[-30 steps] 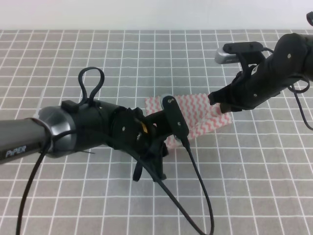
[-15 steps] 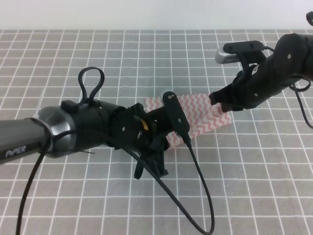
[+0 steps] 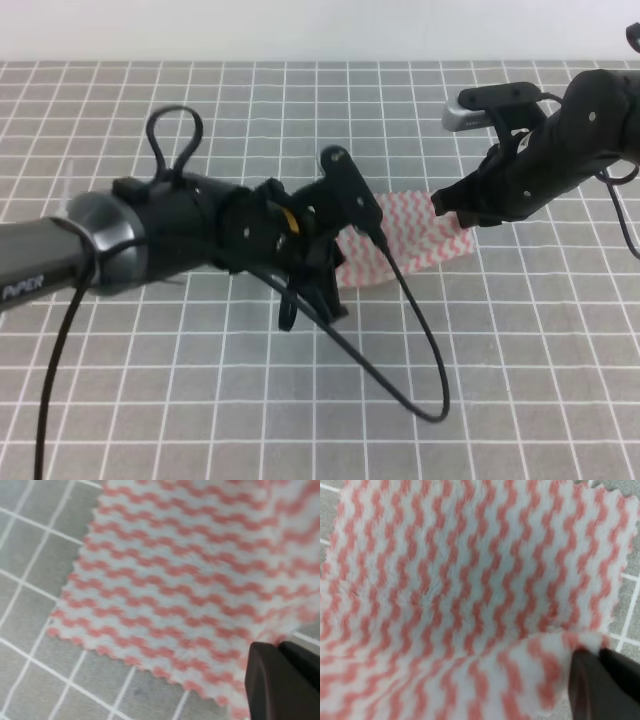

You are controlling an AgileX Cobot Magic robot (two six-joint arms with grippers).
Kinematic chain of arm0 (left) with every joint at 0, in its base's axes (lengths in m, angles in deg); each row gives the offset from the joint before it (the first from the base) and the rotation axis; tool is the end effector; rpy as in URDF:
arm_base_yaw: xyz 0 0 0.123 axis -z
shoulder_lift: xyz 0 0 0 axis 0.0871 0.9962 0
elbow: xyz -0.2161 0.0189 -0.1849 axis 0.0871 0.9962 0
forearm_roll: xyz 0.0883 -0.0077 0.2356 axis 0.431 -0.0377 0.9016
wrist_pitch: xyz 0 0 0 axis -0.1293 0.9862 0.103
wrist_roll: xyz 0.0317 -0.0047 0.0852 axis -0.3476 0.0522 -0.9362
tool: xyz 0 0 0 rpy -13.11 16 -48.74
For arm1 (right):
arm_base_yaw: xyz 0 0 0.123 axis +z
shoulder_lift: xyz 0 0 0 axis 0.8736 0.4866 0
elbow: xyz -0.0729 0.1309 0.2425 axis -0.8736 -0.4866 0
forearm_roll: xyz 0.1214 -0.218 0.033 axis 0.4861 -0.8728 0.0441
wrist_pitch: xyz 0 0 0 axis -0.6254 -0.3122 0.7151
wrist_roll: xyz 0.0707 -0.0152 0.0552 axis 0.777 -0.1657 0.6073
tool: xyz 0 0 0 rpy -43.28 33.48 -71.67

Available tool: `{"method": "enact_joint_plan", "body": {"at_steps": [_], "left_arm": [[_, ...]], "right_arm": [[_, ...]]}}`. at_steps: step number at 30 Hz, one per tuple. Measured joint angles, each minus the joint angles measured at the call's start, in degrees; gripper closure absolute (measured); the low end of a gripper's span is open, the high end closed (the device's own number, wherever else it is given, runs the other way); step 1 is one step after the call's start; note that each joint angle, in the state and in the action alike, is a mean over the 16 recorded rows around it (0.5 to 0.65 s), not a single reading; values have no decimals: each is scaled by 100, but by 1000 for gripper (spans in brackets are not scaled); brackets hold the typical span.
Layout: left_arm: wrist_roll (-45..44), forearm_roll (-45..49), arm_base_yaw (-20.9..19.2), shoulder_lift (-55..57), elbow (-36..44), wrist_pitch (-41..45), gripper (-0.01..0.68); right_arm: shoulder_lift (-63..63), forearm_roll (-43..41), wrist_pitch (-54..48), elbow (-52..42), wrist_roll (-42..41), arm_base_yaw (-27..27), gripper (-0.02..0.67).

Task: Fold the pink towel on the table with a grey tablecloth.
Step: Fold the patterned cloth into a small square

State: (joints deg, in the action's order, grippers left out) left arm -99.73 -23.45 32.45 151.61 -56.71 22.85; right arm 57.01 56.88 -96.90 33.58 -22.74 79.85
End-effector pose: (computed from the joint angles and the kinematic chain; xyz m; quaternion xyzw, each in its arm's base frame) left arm 0.3076 -0.2413 0.2129 0.5594 0.7467 -0.0310 0.3584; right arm 0.3823 0.1434 0.2331 -0.1417 0.9550 0.1098 0.2364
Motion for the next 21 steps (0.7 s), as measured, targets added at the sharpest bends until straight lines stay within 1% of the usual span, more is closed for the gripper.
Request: {"method": "enact_joint_plan", "body": {"at_steps": [21], "left_arm": [[222,50,-176,368,-409,104,675]], "right_arm": [[222,-9,-106,7,0,-6,664]]}}
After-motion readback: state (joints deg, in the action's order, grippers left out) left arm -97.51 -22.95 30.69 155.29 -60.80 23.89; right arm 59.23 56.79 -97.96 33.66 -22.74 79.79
